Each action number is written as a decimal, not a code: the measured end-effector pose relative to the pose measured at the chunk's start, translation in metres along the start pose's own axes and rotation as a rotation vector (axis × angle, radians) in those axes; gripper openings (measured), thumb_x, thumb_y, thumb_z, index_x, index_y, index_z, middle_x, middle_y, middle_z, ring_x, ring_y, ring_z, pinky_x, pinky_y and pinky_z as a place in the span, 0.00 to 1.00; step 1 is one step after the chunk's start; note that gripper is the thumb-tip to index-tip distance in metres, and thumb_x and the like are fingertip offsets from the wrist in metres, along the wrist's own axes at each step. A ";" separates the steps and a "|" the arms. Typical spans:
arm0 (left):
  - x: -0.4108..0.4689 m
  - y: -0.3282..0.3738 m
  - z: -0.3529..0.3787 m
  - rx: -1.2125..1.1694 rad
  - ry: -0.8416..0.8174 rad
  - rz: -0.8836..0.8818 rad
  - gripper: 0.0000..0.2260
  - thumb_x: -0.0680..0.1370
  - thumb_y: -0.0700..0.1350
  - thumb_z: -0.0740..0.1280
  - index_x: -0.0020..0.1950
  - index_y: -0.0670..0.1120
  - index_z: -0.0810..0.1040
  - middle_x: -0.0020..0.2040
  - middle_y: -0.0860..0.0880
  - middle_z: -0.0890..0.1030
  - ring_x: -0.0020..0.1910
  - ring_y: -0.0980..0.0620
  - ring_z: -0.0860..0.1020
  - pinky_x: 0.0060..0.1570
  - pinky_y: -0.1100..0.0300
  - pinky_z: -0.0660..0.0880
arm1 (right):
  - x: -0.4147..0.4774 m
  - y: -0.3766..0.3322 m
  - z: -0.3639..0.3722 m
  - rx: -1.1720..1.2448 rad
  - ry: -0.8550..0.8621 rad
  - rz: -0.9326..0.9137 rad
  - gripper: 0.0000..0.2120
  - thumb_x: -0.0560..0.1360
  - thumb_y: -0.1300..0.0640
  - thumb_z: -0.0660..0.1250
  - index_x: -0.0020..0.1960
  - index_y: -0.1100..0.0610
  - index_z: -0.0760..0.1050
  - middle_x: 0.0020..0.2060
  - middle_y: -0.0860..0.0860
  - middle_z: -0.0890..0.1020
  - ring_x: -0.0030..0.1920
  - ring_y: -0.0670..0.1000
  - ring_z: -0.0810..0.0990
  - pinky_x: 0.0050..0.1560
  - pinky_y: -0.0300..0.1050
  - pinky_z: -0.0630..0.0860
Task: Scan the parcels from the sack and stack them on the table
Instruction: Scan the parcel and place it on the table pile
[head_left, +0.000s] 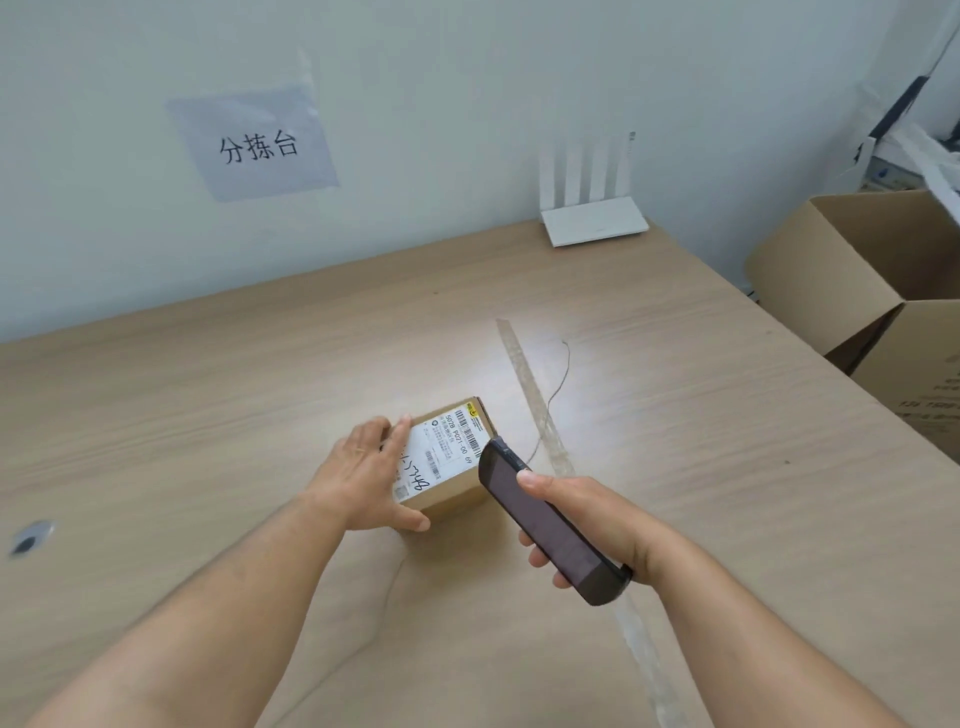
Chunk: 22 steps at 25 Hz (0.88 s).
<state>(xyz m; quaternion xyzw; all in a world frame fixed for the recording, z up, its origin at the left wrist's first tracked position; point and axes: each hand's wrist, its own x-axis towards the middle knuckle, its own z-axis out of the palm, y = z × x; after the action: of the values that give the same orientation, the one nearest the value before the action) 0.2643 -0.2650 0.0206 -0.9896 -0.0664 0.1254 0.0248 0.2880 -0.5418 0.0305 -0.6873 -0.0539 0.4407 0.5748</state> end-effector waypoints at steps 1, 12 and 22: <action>-0.014 0.002 0.003 0.000 0.004 -0.005 0.60 0.60 0.74 0.69 0.79 0.48 0.41 0.71 0.47 0.56 0.72 0.48 0.56 0.72 0.56 0.55 | -0.009 0.007 0.005 0.001 -0.003 0.008 0.29 0.69 0.35 0.66 0.56 0.59 0.78 0.44 0.57 0.82 0.40 0.53 0.83 0.39 0.51 0.79; -0.085 0.033 0.007 -0.077 0.183 0.072 0.32 0.71 0.63 0.68 0.72 0.57 0.63 0.67 0.49 0.63 0.67 0.48 0.62 0.67 0.54 0.59 | -0.074 0.041 0.020 0.011 0.009 0.003 0.29 0.71 0.34 0.67 0.56 0.58 0.79 0.45 0.57 0.83 0.41 0.53 0.83 0.41 0.52 0.80; -0.106 0.036 -0.005 -0.400 -0.027 -0.153 0.40 0.67 0.54 0.74 0.75 0.55 0.59 0.66 0.47 0.65 0.67 0.47 0.64 0.63 0.50 0.68 | -0.117 0.076 0.015 -0.051 -0.003 0.119 0.31 0.67 0.34 0.64 0.58 0.57 0.77 0.45 0.57 0.83 0.42 0.54 0.83 0.41 0.52 0.79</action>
<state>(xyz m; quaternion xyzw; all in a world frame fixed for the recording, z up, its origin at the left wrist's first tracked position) 0.1683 -0.3159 0.0489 -0.9651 -0.1654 0.1209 -0.1634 0.1743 -0.6244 0.0316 -0.7032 -0.0252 0.4734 0.5299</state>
